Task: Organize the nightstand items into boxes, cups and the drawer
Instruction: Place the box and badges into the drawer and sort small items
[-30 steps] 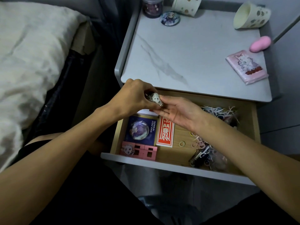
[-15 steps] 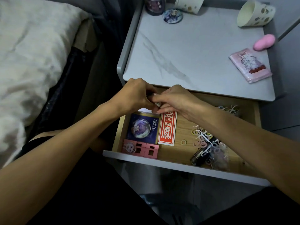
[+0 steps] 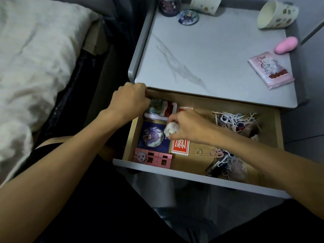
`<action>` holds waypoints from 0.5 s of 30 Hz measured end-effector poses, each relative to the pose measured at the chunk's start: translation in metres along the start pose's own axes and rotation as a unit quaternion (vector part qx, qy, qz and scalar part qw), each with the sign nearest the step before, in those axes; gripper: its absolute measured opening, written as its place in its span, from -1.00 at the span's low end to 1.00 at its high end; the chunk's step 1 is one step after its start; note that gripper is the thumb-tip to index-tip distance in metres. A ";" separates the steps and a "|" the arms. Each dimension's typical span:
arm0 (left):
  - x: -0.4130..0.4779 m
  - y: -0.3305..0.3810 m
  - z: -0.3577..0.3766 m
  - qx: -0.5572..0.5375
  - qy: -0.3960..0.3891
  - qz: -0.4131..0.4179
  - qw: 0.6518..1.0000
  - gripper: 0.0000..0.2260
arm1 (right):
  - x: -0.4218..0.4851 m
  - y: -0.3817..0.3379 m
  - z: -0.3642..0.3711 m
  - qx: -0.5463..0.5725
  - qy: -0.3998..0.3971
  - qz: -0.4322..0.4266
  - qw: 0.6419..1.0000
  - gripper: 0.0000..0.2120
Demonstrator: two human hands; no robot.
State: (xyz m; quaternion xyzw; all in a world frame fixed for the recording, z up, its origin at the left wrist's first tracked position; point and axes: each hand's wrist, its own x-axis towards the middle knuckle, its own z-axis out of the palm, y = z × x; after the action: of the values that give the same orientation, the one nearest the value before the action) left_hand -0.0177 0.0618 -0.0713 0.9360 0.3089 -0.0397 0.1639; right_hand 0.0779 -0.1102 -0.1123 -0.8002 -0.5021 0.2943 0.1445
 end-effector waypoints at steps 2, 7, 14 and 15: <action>-0.002 0.000 0.004 0.019 -0.022 -0.027 0.999 -0.72 | -0.005 0.000 0.018 -0.130 -0.016 -0.113 0.985 -0.70; 0.001 0.002 0.012 -0.039 -0.076 -0.022 0.996 -0.71 | -0.009 -0.009 0.046 -0.197 -0.052 -0.235 0.950 -0.59; 0.007 -0.002 0.009 -0.080 -0.088 -0.010 0.993 -0.75 | -0.012 -0.012 0.059 -0.183 -0.089 -0.233 0.951 -0.51; 0.008 -0.003 0.010 -0.080 -0.090 -0.010 0.993 -0.75 | -0.012 -0.014 0.059 -0.183 -0.090 -0.232 0.951 -0.51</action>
State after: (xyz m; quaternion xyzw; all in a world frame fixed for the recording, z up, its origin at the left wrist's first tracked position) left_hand -0.0130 0.0651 -0.0828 0.9091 0.3046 -0.1008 0.2655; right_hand 0.0280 -0.1181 -0.1476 -0.6447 -0.7298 0.2270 0.0143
